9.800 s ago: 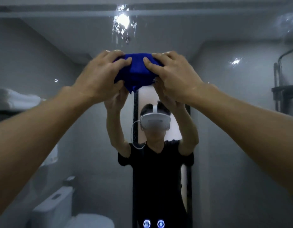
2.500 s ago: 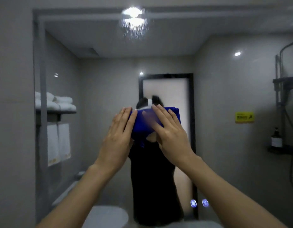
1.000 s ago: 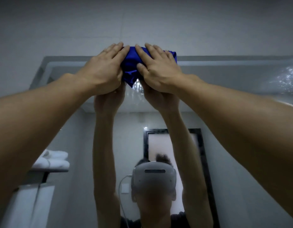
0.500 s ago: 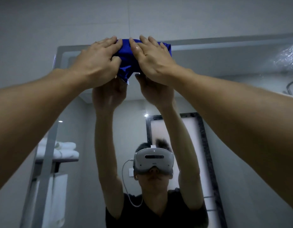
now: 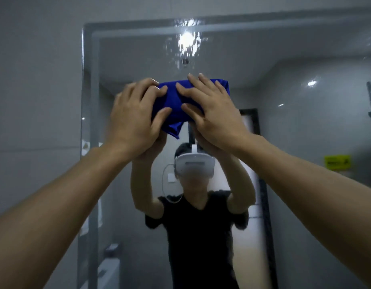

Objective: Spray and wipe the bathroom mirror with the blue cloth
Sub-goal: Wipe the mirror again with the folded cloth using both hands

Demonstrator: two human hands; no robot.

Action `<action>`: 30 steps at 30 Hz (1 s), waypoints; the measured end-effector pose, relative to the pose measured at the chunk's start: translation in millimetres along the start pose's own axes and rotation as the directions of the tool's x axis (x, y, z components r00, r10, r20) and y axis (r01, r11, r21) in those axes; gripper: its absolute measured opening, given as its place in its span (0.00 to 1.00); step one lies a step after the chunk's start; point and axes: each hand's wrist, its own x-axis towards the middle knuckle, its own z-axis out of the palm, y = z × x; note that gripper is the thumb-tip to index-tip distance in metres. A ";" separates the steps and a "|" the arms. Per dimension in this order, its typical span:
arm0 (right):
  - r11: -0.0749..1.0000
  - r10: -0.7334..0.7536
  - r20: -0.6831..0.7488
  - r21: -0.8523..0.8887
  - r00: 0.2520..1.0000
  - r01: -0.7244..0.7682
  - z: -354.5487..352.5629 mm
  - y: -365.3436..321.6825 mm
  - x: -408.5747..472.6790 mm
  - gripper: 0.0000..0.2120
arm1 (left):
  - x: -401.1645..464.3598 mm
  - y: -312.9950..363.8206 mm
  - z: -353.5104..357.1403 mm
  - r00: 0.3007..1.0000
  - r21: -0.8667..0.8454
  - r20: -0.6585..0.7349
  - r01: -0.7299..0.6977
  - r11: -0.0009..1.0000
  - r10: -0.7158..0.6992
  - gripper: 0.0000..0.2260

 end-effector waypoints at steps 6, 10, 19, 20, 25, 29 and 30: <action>1.000 0.015 -0.051 -0.006 0.999 -0.016 20.0 -12.6 -85.8 0.19 | -76.1 31.3 -3.0 0.997 -0.064 0.080 0.027 0.998 -0.022 0.18; 0.999 0.047 -0.027 0.028 0.999 -0.046 29.1 -22.8 -143.6 0.18 | -130.3 55.0 -9.0 0.984 -0.103 0.173 0.062 0.993 -0.043 0.22; 0.999 0.038 0.045 0.011 0.998 -0.038 44.8 -50.6 -270.8 0.19 | -241.8 99.3 -20.0 0.917 -0.136 0.392 0.132 0.982 -0.069 0.27; 0.999 0.034 0.064 0.002 0.997 -0.035 46.6 -53.5 -283.9 0.19 | -255.0 104.2 -20.7 0.909 -0.140 0.410 0.144 0.980 -0.075 0.27; 0.997 0.030 0.101 -0.071 0.994 -0.023 60.9 -67.0 -347.1 0.16 | -315.4 130.4 -20.0 0.855 -0.167 0.501 0.245 0.955 -0.132 0.30; 0.997 0.024 0.159 -0.080 0.987 -0.012 75.7 -74.5 -395.8 0.16 | -360.5 144.0 -19.2 0.814 -0.190 0.566 0.280 0.941 -0.129 0.32; 0.997 0.015 0.171 -0.075 0.985 -0.002 79.0 -74.8 -407.3 0.17 | -372.6 144.9 -18.6 0.805 -0.197 0.582 0.276 0.941 -0.114 0.33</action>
